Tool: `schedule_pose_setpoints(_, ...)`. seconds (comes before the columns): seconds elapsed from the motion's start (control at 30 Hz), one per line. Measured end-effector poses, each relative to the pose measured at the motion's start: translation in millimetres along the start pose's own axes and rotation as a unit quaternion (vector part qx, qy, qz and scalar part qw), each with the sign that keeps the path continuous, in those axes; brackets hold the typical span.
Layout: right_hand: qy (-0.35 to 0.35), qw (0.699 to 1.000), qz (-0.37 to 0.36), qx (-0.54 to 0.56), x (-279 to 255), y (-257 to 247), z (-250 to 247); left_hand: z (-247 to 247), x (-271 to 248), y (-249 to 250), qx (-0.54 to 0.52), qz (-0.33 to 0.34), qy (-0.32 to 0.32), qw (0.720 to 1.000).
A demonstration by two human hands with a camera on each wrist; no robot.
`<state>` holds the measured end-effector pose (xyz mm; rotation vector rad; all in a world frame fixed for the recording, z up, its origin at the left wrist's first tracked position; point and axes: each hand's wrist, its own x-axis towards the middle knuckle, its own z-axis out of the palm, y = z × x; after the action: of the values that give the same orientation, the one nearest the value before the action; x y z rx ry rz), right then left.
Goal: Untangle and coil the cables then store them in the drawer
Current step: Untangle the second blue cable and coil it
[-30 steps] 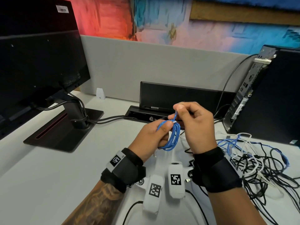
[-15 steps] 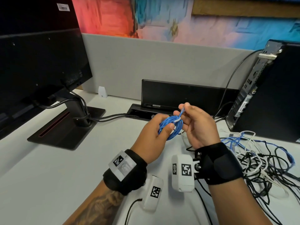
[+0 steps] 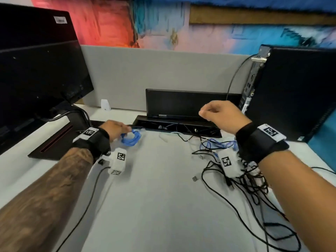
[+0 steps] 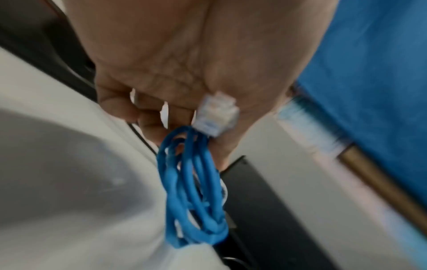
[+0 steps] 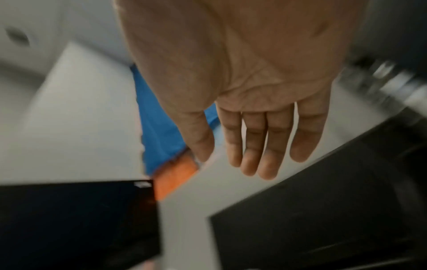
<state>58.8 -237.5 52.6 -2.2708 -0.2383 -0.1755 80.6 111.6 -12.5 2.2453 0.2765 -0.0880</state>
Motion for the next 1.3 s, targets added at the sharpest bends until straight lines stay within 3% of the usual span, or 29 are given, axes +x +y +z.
schedule_pose_setpoints(0.07,0.005,0.990,0.055,-0.128,7.9,25.0,-23.2,-6.6,12.6,-22.5,0.089,-0.053,0.020,0.994)
schedule_pose_setpoints(0.17,-0.038,0.937,0.163,-0.305,14.0,70.4,-46.7,-7.6,28.7,-43.1,0.158,-0.112,0.026,0.981)
schedule_pose_setpoints(0.27,-0.089,0.896,0.217,-0.376,13.3,104.9,-50.5,-6.3,21.7,-26.6,0.235,-0.102,0.012,0.967)
schedule_pose_setpoints(0.33,-0.099,0.891,0.233,-0.377,8.3,112.6,-47.3,-6.4,15.2,-6.4,0.254,-0.086,0.028,0.963)
schedule_pose_setpoints(0.5,-0.097,0.900,0.244,-0.347,-1.8,107.0,-35.0,7.4,-7.7,63.8,0.194,0.049,0.036,0.979)
schedule_pose_setpoints(0.63,-0.072,0.945,0.212,-0.237,-2.2,118.6,-29.1,43.1,-23.9,112.7,0.073,0.156,0.022,0.985)
schedule_pose_setpoints(0.8,0.051,0.988,0.128,-0.064,-5.6,112.4,-40.3,92.6,-46.8,158.8,0.049,0.265,-0.064,0.961)
schedule_pose_setpoints(0.9,0.085,0.994,0.073,0.002,-12.8,87.9,-54.8,121.8,-57.3,179.9,0.078,0.290,-0.107,0.948)
schedule_pose_setpoints(1.03,0.069,0.994,0.030,0.075,-23.6,57.4,-70.0,158.1,-66.3,200.4,0.097,0.297,-0.160,0.937)
schedule_pose_setpoints(1.2,0.075,0.987,-0.002,0.139,-36.8,39.0,-78.5,175.6,-72.5,207.5,-0.002,0.290,-0.205,0.935)
schedule_pose_setpoints(1.3,0.070,0.983,-0.010,0.169,-41.5,40.9,-79.0,177.7,-77.4,206.3,-0.010,0.312,-0.197,0.929)
